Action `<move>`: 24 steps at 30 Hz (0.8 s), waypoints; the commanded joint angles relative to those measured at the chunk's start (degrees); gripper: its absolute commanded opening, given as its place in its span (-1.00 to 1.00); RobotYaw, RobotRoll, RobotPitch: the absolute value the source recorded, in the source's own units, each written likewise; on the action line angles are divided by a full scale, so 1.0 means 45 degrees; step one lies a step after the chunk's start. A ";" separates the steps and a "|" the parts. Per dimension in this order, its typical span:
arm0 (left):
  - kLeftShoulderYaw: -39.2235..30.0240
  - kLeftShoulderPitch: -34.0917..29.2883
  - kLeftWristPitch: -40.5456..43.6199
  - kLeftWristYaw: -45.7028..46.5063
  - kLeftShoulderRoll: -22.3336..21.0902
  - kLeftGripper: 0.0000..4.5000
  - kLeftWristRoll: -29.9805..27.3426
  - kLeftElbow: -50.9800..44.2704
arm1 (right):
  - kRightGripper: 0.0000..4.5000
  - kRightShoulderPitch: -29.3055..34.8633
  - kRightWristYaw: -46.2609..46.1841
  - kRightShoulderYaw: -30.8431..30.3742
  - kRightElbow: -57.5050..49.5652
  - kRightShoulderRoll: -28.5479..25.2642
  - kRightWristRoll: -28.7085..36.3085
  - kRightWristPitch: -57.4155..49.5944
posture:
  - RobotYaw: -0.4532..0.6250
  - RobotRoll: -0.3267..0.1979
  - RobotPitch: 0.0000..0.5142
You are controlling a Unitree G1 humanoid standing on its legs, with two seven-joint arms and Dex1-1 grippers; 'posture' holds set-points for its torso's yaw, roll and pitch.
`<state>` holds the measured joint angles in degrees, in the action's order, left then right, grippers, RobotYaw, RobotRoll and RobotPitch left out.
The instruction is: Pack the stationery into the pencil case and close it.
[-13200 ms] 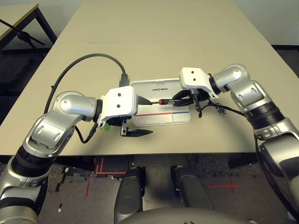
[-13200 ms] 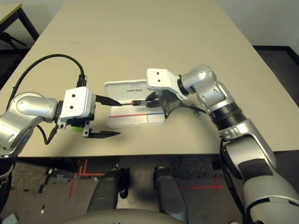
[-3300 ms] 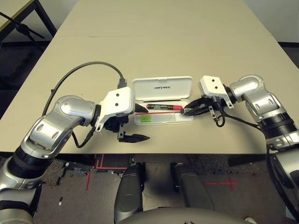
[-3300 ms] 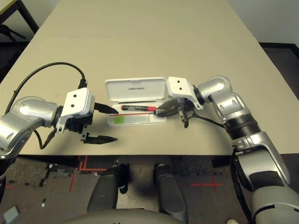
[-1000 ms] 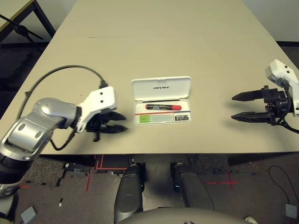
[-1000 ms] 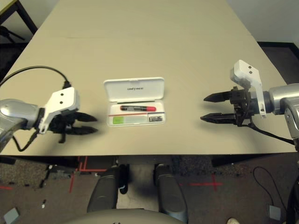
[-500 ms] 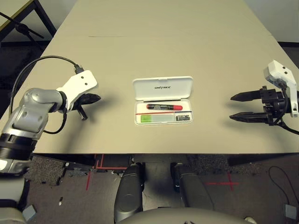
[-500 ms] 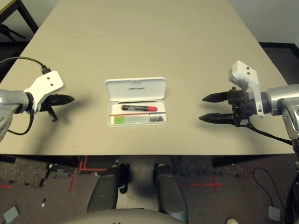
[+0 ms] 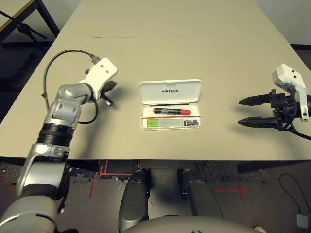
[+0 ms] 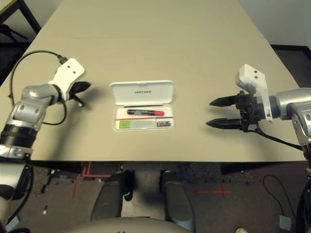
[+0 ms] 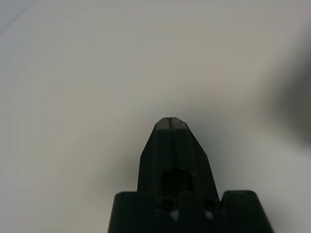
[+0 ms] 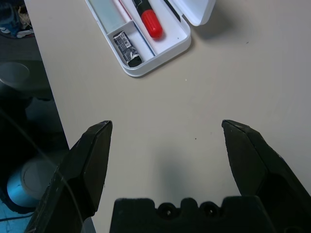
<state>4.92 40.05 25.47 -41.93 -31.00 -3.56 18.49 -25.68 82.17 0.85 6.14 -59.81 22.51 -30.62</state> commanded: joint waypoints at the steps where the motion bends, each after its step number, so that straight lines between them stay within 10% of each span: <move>1: -0.0007 0.0054 0.0513 -0.0368 0.0309 -0.99 -0.0472 -0.0564 | 1.00 0.0038 0.0009 -0.0028 -0.0061 -0.0105 -0.0088 0.0118 | -0.16 0.25 -0.27; 24: 0.2262 -0.1480 0.2252 -0.4417 -0.0029 -0.99 -0.2022 -0.4319 | 1.00 -0.0239 -0.0039 -0.0431 0.0321 0.0174 -0.0570 0.0575 | -0.16 0.25 -0.28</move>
<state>12.00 35.08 34.80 -59.63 -30.66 -12.07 0.35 -26.56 81.92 0.02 7.15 -59.52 20.49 -28.59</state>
